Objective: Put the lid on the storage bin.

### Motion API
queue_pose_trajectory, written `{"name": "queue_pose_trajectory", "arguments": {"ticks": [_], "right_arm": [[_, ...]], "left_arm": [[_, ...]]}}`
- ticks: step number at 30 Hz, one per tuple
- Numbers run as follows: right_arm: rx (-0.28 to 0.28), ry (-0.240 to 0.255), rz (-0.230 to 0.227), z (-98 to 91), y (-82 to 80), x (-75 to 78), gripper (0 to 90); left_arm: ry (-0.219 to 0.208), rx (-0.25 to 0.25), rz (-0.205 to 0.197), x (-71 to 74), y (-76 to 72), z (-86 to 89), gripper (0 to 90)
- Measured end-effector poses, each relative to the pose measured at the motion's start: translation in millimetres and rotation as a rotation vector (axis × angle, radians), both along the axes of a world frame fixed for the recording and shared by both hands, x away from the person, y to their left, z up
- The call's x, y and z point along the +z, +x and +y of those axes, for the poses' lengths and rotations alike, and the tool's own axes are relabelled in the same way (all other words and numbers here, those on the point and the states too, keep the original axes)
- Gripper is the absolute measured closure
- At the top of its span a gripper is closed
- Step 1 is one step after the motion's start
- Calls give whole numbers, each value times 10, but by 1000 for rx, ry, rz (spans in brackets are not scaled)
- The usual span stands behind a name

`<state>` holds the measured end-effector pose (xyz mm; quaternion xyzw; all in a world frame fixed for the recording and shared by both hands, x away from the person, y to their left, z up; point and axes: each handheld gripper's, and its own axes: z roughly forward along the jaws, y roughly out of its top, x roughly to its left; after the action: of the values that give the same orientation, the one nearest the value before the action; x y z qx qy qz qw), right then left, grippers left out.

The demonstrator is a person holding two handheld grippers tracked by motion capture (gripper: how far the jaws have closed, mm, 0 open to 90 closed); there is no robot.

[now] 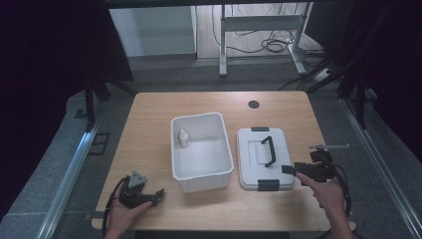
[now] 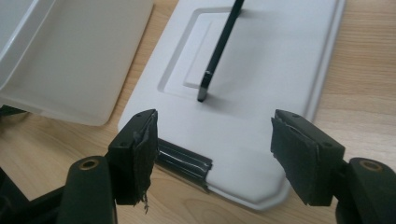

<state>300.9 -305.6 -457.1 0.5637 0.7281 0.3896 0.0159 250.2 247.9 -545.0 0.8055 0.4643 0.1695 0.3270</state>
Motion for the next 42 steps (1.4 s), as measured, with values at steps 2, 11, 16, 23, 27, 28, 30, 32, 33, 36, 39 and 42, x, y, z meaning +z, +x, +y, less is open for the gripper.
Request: {"name": "queue_pose_trajectory", "arguments": {"ticks": [2,11,16,23,27,28,30,32,33,36,39,42], "right_arm": [[6,7,0,12,6,2,325],[-11,27,47,85,88,92,339],[-15,31,82,107,155,78,339],[-20,-18,120,145,227,150,342],[-16,-23,121,181,265,207,342],[-2,-36,131,217,301,237,343],[0,-38,130,232,318,246,343],[3,-47,138,267,367,259,344],[1,-49,140,278,384,257,345],[-2,-50,151,296,420,250,345],[-11,-47,171,327,476,247,345],[-20,-61,195,366,548,284,348]], "left_arm": [[0,0,0,0,-1,0,124],[-2,-1,2,-1,10,4,123],[-1,8,2,0,-1,0,124],[-1,14,1,-1,-5,0,123],[-3,18,2,-1,-9,1,124],[-3,20,1,-1,-12,1,125],[-3,20,2,-1,-14,4,125],[-4,18,2,-1,-14,5,125],[-4,18,2,-1,-14,6,125],[-3,16,2,-1,-14,7,125],[-3,14,2,0,-14,10,125],[-4,13,2,0,-14,11,124]]}}
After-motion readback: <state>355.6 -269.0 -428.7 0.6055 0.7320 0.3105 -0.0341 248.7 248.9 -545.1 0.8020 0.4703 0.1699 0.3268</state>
